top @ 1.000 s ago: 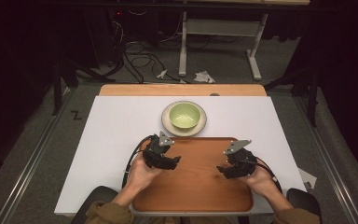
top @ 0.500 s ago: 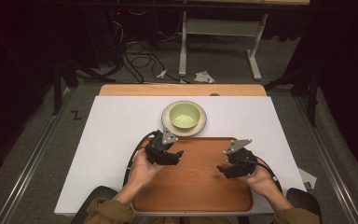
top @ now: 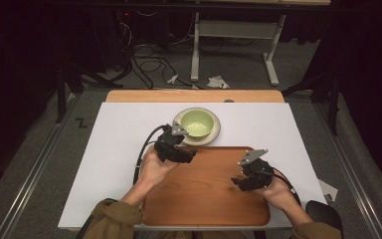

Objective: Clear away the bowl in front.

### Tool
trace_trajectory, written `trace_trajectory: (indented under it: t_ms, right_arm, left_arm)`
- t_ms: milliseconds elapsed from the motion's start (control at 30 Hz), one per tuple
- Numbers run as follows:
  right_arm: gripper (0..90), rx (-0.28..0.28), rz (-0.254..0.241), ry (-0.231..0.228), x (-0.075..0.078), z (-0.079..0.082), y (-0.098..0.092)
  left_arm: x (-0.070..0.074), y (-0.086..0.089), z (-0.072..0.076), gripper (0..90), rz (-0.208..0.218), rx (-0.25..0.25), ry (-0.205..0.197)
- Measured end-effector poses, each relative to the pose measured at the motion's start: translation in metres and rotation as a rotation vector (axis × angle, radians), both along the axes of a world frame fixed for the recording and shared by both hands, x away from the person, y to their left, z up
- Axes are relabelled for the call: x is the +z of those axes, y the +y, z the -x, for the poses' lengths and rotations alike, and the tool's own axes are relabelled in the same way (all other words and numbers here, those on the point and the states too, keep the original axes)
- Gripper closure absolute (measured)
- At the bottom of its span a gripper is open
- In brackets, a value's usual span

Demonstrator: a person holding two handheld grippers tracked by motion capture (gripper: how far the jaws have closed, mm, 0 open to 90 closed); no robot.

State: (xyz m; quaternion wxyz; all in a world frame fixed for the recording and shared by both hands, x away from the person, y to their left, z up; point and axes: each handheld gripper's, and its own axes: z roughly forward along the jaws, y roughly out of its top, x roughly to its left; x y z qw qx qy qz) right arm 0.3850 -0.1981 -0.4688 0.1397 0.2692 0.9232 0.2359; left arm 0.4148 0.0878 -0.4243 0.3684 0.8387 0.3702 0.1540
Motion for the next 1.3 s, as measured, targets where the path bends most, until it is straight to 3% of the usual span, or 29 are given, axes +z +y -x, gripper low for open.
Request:
trace_trajectory:
  t_ms: [233,433,667,767,900,1033,1300]
  right_arm:
    - [37.0,-0.001,0.001,-0.005,0.0,0.0,0.0]
    - [37.1,-0.002,-0.011,-0.013,0.003,0.001,-0.002]
    - [37.1,0.018,-0.004,-0.021,0.004,0.001,-0.001]
    - [37.0,0.007,-0.012,-0.016,0.006,0.0,-0.003]
    - [37.0,0.014,-0.014,-0.025,0.006,-0.001,-0.004]
    - [37.0,0.015,-0.008,-0.021,0.006,0.001,-0.003]
    - [37.0,0.033,0.004,-0.022,0.005,0.0,-0.001]
  left_arm:
    - [0.008,0.0,-0.013,30.2,-0.013,0.011,0.02]
    - [0.017,0.002,-0.028,35.2,-0.011,0.034,-0.001]
    - [0.022,0.003,-0.044,37.8,-0.02,0.047,0.015]
    - [0.024,0.001,-0.056,36.3,-0.062,0.066,0.035]
    - [0.024,-0.001,-0.068,36.0,-0.064,0.083,0.051]
    - [0.023,-0.005,-0.087,35.9,-0.099,0.1,0.085]
    - [0.014,-0.006,-0.109,34.8,-0.139,0.148,0.118]
